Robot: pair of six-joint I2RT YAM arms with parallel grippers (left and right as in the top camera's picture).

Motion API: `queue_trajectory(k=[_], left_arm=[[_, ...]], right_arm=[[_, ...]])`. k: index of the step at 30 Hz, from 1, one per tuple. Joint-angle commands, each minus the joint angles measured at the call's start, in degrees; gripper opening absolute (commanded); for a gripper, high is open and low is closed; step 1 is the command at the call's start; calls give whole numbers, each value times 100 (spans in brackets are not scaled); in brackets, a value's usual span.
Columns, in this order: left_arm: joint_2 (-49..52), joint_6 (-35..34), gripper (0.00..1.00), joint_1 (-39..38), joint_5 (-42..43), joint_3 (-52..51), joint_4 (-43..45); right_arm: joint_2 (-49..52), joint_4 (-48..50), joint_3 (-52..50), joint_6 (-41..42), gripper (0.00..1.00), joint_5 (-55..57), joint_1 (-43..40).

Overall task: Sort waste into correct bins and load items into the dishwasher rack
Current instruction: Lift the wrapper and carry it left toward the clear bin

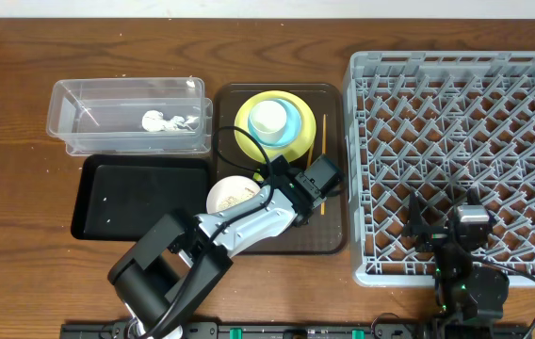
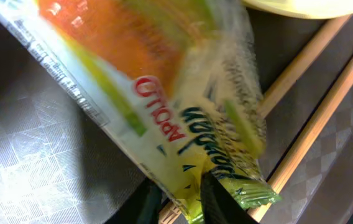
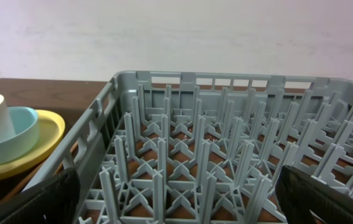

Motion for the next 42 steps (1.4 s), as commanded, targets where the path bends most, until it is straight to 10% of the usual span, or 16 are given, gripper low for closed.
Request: queue_trajectory(k=[1,31,42], left_arm=[[101,-13,20,9,-98,-72,-15],[-1270,581,6,48,-227,-59,-15],[-2326,922,6,1443,-227,-59,50]], right_arm=[[-35,-20,-9,59,99,-39,-55],[-35,-20,-9,59,99,-39,-55],[-35,-20,-9,59,99,-39,-55]])
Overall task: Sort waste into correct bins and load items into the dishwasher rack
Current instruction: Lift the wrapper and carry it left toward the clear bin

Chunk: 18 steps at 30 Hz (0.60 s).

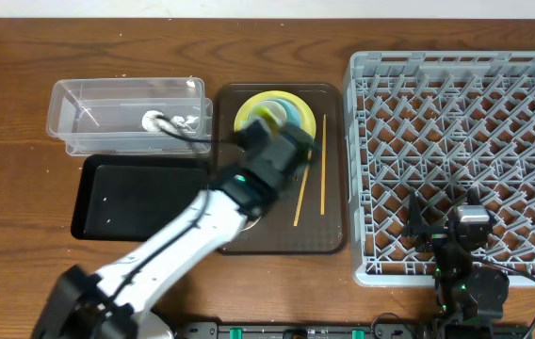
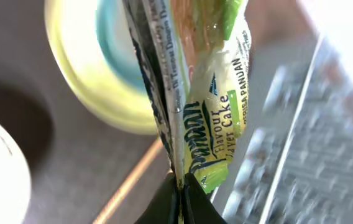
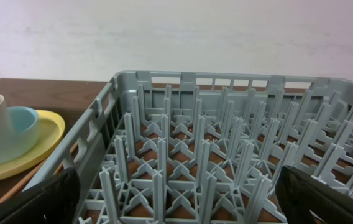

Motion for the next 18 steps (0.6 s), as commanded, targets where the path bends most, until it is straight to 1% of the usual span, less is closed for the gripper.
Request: queue_trajectory(k=[1,6,10,15,18], left_arm=[[-310,177,6,704,-138,-50,50],[-398,197,6,1803,-138,-50,210],[-391,417,7,2605,-138,-50,295],[-348,437,7,3316,-138,-52,363],[-216,667,7,3554,-138,-52,555]], right_arm=[[-35,-20,-9,59,99,-39,-55],[-35,-20,-9,59,99,-39,-55],[-35,-20,-9,59,99,-39,-55],[-35,-20,-9,59,99,-39,-55],[-35,-20,-9,59,99,-39,-55]])
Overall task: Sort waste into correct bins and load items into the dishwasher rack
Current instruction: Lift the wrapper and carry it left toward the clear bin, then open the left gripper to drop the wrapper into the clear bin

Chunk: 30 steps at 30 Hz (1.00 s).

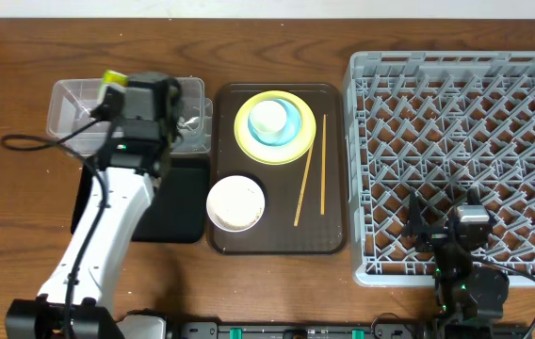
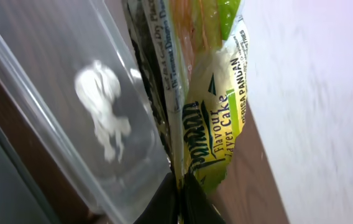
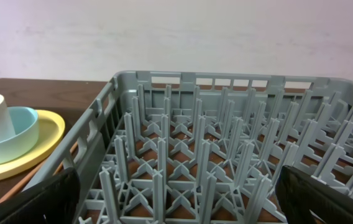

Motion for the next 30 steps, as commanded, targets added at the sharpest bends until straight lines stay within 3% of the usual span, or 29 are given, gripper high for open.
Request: queue_trajectory(k=[1,12,15,18,21,25,30], left_arm=[[190,385,7,212,-72,-52,184],[848,726,9,291,-72,-52,660],[848,726,26,291,-72,-52,691],[844,728,31,291,-66,-52,730],[809,992,42,291,221,-52,723],[680,1318,41,291,1434,-52,723],[304,1322,21,289,3156,-52,726]], right_arm=[[-35,-20,-7,59,99,-39,-55],[-35,-20,-7,57,99,-39,-55],[-35,-22,-7,57,99,-39,-55],[-35,-20,-7,57,99,-39,-55],[-35,-20,-7,59,99,-39,-55],[-35,-20,-7,59,99,-39,-55],[-35,-20,-7,59,99,-39,-55]])
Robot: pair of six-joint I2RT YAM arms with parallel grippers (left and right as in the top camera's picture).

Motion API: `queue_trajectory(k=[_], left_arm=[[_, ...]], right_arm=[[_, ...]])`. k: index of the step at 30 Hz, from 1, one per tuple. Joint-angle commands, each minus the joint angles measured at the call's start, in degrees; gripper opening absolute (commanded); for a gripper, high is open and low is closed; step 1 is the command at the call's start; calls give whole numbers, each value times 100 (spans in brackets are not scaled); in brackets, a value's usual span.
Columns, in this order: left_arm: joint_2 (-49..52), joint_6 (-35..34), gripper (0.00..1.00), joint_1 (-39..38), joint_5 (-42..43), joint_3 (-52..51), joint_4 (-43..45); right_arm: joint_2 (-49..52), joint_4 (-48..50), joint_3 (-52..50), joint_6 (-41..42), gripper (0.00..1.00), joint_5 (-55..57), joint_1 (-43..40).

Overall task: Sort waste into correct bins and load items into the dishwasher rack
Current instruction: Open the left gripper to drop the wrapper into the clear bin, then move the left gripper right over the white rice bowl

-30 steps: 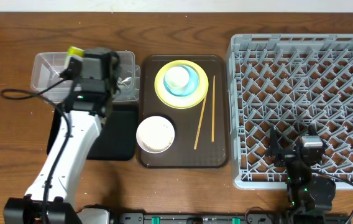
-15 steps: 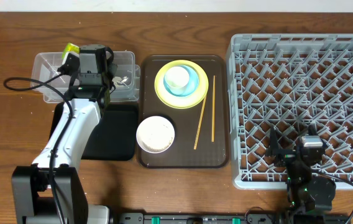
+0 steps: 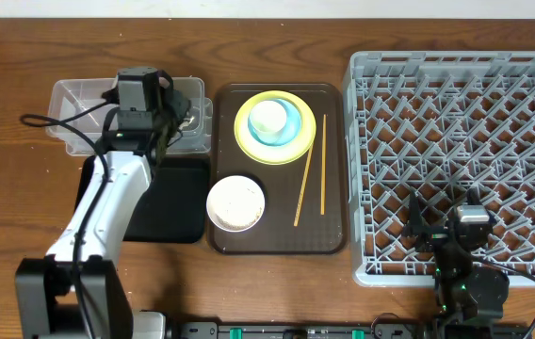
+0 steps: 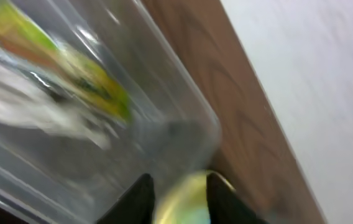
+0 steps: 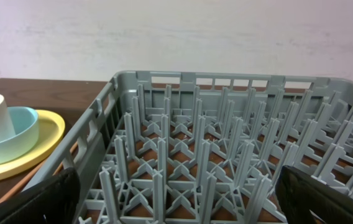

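Observation:
A green, yellow and orange snack wrapper (image 4: 71,74) lies inside the clear plastic bin (image 3: 68,121), beside a crumpled white tissue (image 4: 27,112). My left gripper (image 4: 179,199) hovers over the bin's right end (image 3: 175,105), open and holding nothing; the yellow plate shows blurred between its fingers. On the brown tray (image 3: 333,226) sit a yellow plate (image 3: 249,141) carrying a blue bowl and white cup (image 3: 268,118), a white bowl (image 3: 236,202) and two chopsticks (image 3: 311,174). The grey dishwasher rack (image 3: 456,141) stands at the right. My right gripper (image 5: 179,199) rests open over the rack's near edge.
A black tray (image 3: 178,202) lies in front of the clear bin, partly under my left arm. The rack's upright tines (image 5: 195,143) fill the right wrist view, with the cup, bowl and plate at its left edge.
The left gripper has opened and let the wrapper go; it now lies in the clear bin. The gripper has shifted slightly right over the bin. The right arm has not moved.
The left gripper was down at the wrapper on the brown tray beside the chopsticks. It then held the wrapper above the tray near the plate, then over the clear bin. Now the wrapper lies in the bin and the gripper is open.

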Motion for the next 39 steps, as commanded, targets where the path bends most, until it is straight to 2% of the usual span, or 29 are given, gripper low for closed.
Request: queue_trajectory(k=[1,5,13,18,22,26,29,30,31,34,39], left_arm=[[-450,192,19,4,1580,-48,20],[-774,236,6,-186,2065,-48,-487],[-935,1224,6,-968,1943,-48,-2771],[-911,1248,6,-1628,1139,-48,-3880],[-911,1250,6,-2118,944,-48,-4225],[-911,1246,9,-2625,811,-50,-4236],[-909,1246,14,-3016,61,-50,-4249],[-909,1246,17,-3158,-269,-50,-4264],[-909,1246,25,-3279,-557,-50,-4266],[-909,1244,33,-3661,-1228,-50,-4238],[-898,1246,39,-4044,-1845,-50,-4168]], right_arm=[[-35,-20,-9,57,99,-39,-55],[-35,-20,-9,59,99,-39,-55],[-35,-20,-9,59,99,-39,-55],[-35,-20,-9,59,99,-39,-55],[-35,-20,-9,59,99,-39,-55],[-35,-20,-9,59,99,-39,-55],[-35,-20,-9,59,99,-39,-55],[-35,-20,-9,59,99,-39,-55],[-35,-20,-9,59,99,-39,-55],[-35,-20,-9,57,99,-39,-55],[-35,-20,-9,59,99,-39,-55]])
